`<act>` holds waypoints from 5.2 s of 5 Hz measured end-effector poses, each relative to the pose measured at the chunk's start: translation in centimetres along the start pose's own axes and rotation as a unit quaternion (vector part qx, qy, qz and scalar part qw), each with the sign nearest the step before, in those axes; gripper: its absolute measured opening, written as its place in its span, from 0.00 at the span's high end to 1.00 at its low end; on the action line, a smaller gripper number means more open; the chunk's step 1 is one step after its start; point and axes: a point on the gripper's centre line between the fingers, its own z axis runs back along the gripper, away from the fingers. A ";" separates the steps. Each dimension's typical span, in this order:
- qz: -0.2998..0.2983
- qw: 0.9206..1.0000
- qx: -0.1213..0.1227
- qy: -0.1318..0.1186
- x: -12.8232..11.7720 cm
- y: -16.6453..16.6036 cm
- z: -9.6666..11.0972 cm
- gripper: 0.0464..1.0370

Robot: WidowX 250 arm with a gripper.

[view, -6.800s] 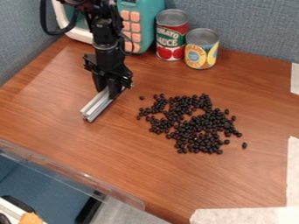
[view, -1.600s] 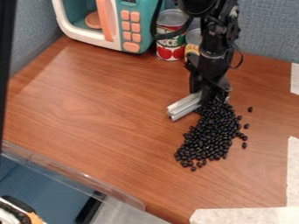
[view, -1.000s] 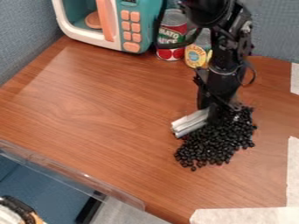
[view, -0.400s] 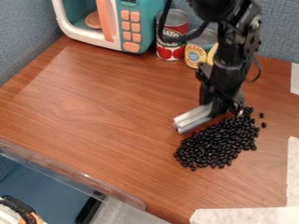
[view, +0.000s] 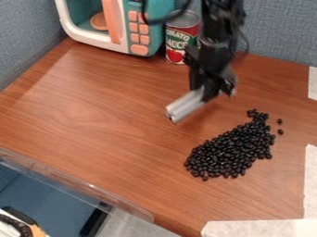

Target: Sweep into pile

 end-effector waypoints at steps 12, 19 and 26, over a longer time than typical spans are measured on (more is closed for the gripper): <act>0.446 0.892 0.006 0.079 -10.2 -6.4 -2.9 0.69; 0.476 0.879 -0.029 0.011 -3.3 -8.6 -3.4 0.69; 0.228 0.968 0.047 0.093 -3.5 -1.2 -3.0 0.69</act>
